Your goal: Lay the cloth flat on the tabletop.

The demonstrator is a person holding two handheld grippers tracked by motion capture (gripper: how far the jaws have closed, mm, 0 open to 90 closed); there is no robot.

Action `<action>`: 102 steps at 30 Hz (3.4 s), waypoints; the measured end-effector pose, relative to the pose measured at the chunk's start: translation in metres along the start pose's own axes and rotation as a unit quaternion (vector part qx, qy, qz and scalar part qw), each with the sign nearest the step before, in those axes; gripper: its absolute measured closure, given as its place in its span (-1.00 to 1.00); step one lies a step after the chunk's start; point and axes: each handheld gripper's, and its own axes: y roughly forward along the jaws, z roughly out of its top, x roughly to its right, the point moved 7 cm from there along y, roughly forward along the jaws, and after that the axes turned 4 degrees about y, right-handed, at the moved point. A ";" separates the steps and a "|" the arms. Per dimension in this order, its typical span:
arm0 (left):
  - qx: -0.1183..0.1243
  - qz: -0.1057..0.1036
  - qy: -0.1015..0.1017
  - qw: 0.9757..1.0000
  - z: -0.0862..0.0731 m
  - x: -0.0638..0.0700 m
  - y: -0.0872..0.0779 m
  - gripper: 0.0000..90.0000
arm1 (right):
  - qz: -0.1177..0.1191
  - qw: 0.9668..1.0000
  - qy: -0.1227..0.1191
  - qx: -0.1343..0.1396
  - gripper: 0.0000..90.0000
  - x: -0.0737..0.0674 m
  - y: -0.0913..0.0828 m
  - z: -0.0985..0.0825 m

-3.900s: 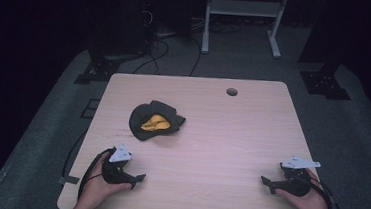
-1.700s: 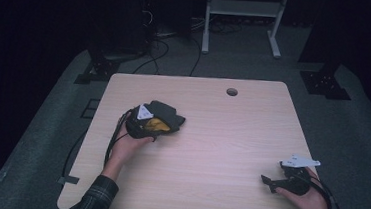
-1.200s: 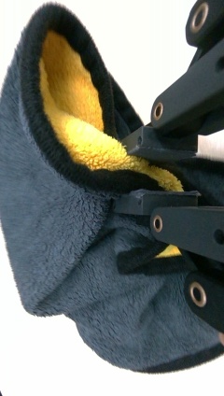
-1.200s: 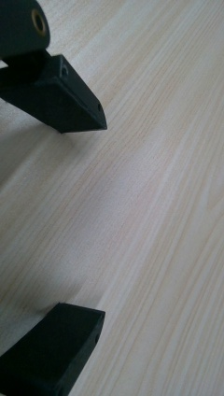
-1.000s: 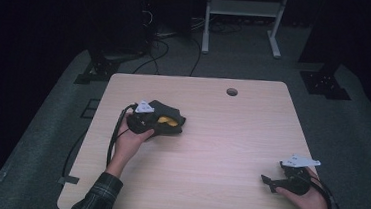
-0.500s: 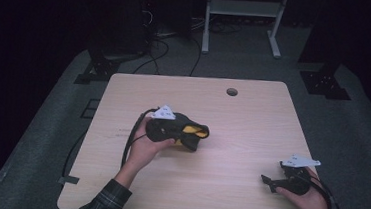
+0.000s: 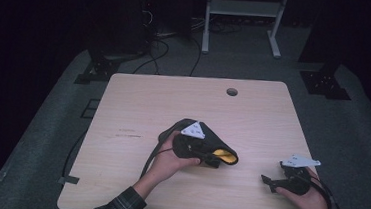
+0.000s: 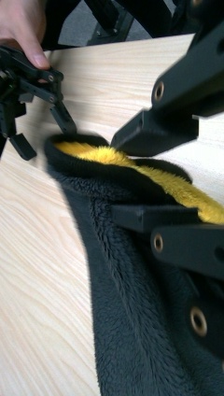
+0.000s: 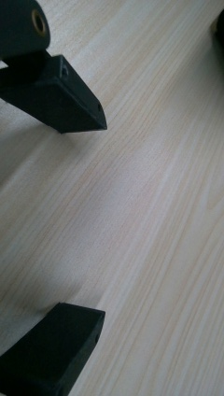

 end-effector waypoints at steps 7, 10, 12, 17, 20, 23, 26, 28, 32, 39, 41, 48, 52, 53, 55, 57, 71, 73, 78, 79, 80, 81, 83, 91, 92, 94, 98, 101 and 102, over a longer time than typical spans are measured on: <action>0.029 0.034 -0.005 0.999 0.006 -0.014 -0.030 0.16 | -0.004 1.000 0.009 0.011 -0.52 0.003 -0.003 0.000; 0.029 0.055 -0.012 0.998 0.001 -0.023 -0.041 0.11 | 0.000 1.000 0.014 0.010 -0.18 0.004 -0.007 0.001; 0.027 0.070 -0.016 0.997 -0.004 -0.029 -0.048 0.09 | 0.013 1.000 0.019 0.014 -0.09 0.002 -0.010 0.004; 0.014 0.100 -0.030 0.994 -0.022 -0.042 -0.060 0.03 | 0.051 0.998 -0.004 0.037 -0.09 -0.018 -0.015 0.021; 0.007 0.113 -0.043 0.993 -0.037 -0.048 -0.066 0.01 | 0.086 0.995 -0.011 0.048 -0.10 -0.034 -0.013 0.031; -0.001 0.125 -0.056 0.991 -0.052 -0.053 -0.074 -0.01 | 0.112 0.992 -0.020 0.053 -0.09 -0.048 -0.009 0.041; -0.018 0.147 -0.063 0.987 -0.070 -0.060 -0.083 -0.02 | 0.130 0.989 -0.040 0.052 -0.08 -0.064 -0.003 0.049; -0.025 0.159 -0.073 0.984 -0.083 -0.068 -0.087 -0.02 | 0.146 0.987 -0.049 0.054 -0.07 -0.076 0.002 0.055; -0.040 0.178 -0.097 0.978 -0.103 -0.084 -0.092 -0.03 | 0.174 0.980 -0.076 0.053 -0.05 -0.104 0.010 0.066; -0.069 0.182 -0.111 0.974 -0.122 -0.098 -0.080 -0.03 | 0.223 0.965 -0.125 0.052 0.00 -0.157 0.030 0.086; -0.075 0.180 -0.111 0.974 -0.123 -0.098 -0.077 -0.04 | 0.227 0.963 -0.141 0.043 0.02 -0.167 0.038 0.090; -0.072 0.151 -0.083 0.982 -0.114 -0.082 -0.067 0.00 | 0.244 0.957 -0.154 0.037 0.07 -0.192 0.060 0.105; -0.075 0.135 -0.068 0.986 -0.110 -0.075 -0.057 0.11 | 0.246 0.954 -0.169 0.031 0.11 -0.205 0.070 0.113; -0.078 0.132 -0.062 0.986 -0.109 -0.074 -0.053 0.15 | 0.247 0.954 -0.170 0.029 0.11 -0.209 0.072 0.114; -0.087 0.128 -0.056 0.986 -0.110 -0.073 -0.049 0.21 | 0.245 0.953 -0.179 0.019 0.14 -0.215 0.080 0.116; -0.100 0.128 -0.052 0.985 -0.113 -0.074 -0.044 0.23 | 0.238 0.953 -0.187 0.010 0.15 -0.218 0.087 0.116; -0.128 0.142 -0.044 0.981 -0.112 -0.075 -0.044 0.82 | 0.202 0.957 -0.206 -0.032 0.82 -0.216 0.113 0.107; -0.121 0.140 -0.049 0.982 -0.111 -0.074 -0.046 0.83 | 0.204 0.959 -0.196 -0.028 0.84 -0.215 0.110 0.108; -0.093 0.146 -0.059 0.983 -0.106 -0.076 -0.065 0.85 | 0.211 0.963 -0.170 0.006 0.85 -0.204 0.090 0.121; -0.085 0.146 -0.063 0.984 -0.104 -0.076 -0.069 0.85 | 0.210 0.964 -0.164 0.014 0.86 -0.200 0.085 0.124; -0.077 0.148 -0.066 0.984 -0.103 -0.077 -0.073 0.85 | 0.208 0.965 -0.157 0.021 0.86 -0.196 0.081 0.127; -0.071 0.149 -0.069 0.984 -0.103 -0.077 -0.077 0.85 | 0.208 0.966 -0.150 0.027 0.86 -0.191 0.076 0.129; -0.063 0.153 -0.071 0.984 -0.102 -0.079 -0.084 0.86 | 0.204 0.968 -0.138 0.037 0.86 -0.180 0.068 0.132; -0.037 0.168 -0.089 0.981 -0.103 -0.088 -0.107 0.86 | 0.173 0.978 -0.091 0.073 0.86 -0.130 0.039 0.140; -0.036 0.172 -0.091 0.980 -0.104 -0.089 -0.110 0.86 | 0.168 0.979 -0.084 0.076 0.86 -0.123 0.036 0.141; -0.033 0.178 -0.097 0.979 -0.105 -0.093 -0.116 0.87 | 0.156 0.982 -0.072 0.083 0.86 -0.108 0.029 0.141; -0.027 0.192 -0.115 0.974 -0.112 -0.101 -0.127 0.88 | 0.141 0.984 -0.044 0.096 0.86 -0.082 0.020 0.141; -0.039 0.216 -0.126 0.967 -0.120 -0.109 -0.133 0.98 | 0.140 0.985 -0.034 0.095 0.86 -0.074 0.018 0.138; -0.035 0.215 -0.135 0.967 -0.122 -0.110 -0.134 0.95 | 0.141 0.985 -0.034 0.094 0.86 -0.074 0.018 0.136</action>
